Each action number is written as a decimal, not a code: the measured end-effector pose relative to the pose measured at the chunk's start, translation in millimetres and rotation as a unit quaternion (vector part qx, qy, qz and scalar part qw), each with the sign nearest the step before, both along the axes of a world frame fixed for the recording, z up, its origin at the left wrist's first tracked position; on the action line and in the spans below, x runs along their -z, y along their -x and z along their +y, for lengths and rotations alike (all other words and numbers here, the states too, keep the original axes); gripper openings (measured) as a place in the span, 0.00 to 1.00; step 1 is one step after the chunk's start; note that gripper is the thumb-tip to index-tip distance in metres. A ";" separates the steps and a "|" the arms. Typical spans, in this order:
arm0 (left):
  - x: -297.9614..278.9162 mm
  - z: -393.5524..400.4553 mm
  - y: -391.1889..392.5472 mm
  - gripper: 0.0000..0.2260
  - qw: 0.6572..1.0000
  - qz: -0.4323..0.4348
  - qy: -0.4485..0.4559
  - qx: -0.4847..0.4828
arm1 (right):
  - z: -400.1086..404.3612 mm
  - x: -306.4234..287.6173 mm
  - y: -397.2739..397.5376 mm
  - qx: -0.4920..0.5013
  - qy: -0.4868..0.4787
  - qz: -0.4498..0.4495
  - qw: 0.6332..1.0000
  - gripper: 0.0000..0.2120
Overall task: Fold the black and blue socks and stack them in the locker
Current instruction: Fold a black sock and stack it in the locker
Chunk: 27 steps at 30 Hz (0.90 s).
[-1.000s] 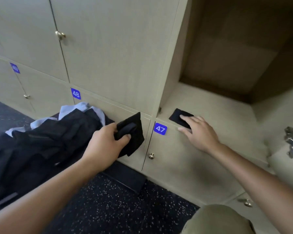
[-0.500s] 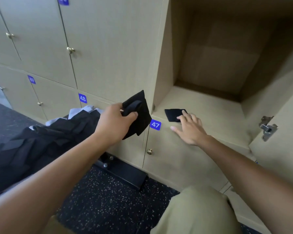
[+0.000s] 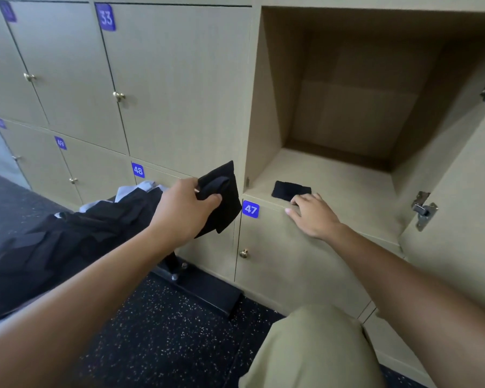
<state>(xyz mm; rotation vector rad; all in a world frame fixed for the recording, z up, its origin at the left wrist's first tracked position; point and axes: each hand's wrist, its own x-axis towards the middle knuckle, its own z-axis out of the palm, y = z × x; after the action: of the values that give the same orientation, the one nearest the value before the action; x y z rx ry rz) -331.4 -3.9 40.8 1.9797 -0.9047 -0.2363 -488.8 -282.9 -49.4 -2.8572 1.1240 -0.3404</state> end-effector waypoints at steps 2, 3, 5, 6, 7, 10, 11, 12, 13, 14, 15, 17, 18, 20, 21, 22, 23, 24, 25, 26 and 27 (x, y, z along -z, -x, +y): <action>1.0 -0.9 -0.7 0.10 1.000 -0.007 -0.009 0.000 | 0.1 -0.1 -4.7 -0.007 -0.022 -0.014 1.000 0.21; 2.3 -1.8 -1.5 0.10 1.000 -0.010 -0.011 0.001 | 0.5 -0.7 -6.6 -0.012 -0.047 -0.056 0.997 0.22; 8.2 -4.8 -5.0 0.09 1.000 -0.009 -0.014 -0.001 | -0.9 -3.0 -8.5 -0.013 -0.052 -0.160 0.986 0.20; 12.2 -6.6 -6.9 0.09 1.000 -0.005 -0.016 -0.001 | -3.2 -3.6 -8.3 -0.006 -0.031 -0.189 0.981 0.17; 16.6 -8.8 -8.9 0.09 1.000 0.001 -0.018 0.002 | -6.2 -3.3 -7.4 0.002 -0.012 -0.199 0.980 0.15; 29.3 -20.9 -14.4 0.08 0.999 0.019 -0.026 0.016 | -19.1 2.0 -1.0 0.008 0.007 -0.135 0.991 0.11; 32.4 -25.9 -16.0 0.08 0.999 0.022 -0.026 0.021 | -23.0 4.1 1.1 0.007 0.006 -0.106 0.994 0.11; 34.7 -31.1 -17.8 0.08 0.999 0.024 -0.024 0.025 | -26.9 6.5 2.5 0.004 0.005 -0.083 0.997 0.12; 36.3 -36.4 -19.9 0.07 0.999 0.024 -0.021 0.028 | -30.0 8.4 2.5 0.001 0.006 -0.068 0.998 0.13; 38.2 -41.4 -22.9 0.07 0.999 0.022 -0.022 0.030 | -32.0 9.2 1.3 0.000 0.008 -0.056 0.998 0.15; 39.9 -45.8 -26.0 0.07 0.999 0.021 -0.025 0.033 | -33.5 9.9 -0.9 0.001 0.010 -0.047 0.999 0.17; 44.3 -52.2 -33.8 0.07 0.999 0.020 -0.035 0.034 | -35.9 10.7 -7.8 0.002 0.010 -0.022 1.000 0.22; 46.8 -54.9 -38.5 0.07 0.999 0.021 -0.037 0.030 | -38.0 10.9 -13.1 0.002 0.009 -0.007 1.000 0.24; 51.4 -59.3 -47.5 0.07 0.999 0.026 -0.036 0.019 | -41.9 10.8 -25.6 0.010 -0.008 0.006 1.000 0.28; 53.7 -61.3 -51.4 0.07 0.999 0.029 -0.035 0.015 | -44.1 10.4 -32.9 0.020 -0.025 0.000 0.999 0.30; 56.0 -62.9 -54.7 0.07 0.999 0.032 -0.034 0.013 | -46.8 10.2 -40.7 0.031 -0.043 -0.008 0.999 0.31; 58.4 -64.0 -57.4 0.07 0.999 0.035 -0.034 0.013 | -49.4 9.4 -48.8 0.040 -0.059 -0.012 0.997 0.33; 60.6 -64.9 -59.4 0.07 0.999 0.038 -0.034 0.014 | -52.0 7.9 -57.0 0.047 -0.071 -0.013 0.996 0.34; 62.4 -66.0 -61.2 0.07 0.998 0.041 -0.034 0.016 | -54.8 6.5 -65.5 0.053 -0.081 -0.014 0.995 0.35; 63.9 -66.8 -63.0 0.07 0.998 0.042 -0.034 0.018 | -57.2 4.9 -73.8 0.056 -0.088 -0.012 0.994 0.36; 64.7 -67.9 -64.9 0.07 0.998 0.043 -0.033 0.020 | -59.4 3.6 -82.1 0.054 -0.091 -0.007 0.994 0.36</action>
<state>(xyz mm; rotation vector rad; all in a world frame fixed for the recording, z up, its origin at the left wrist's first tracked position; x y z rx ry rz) -266.5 -71.8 -23.9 1.9973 -0.8925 -0.3769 -406.8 -342.3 -53.0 -2.6401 1.2420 -0.2477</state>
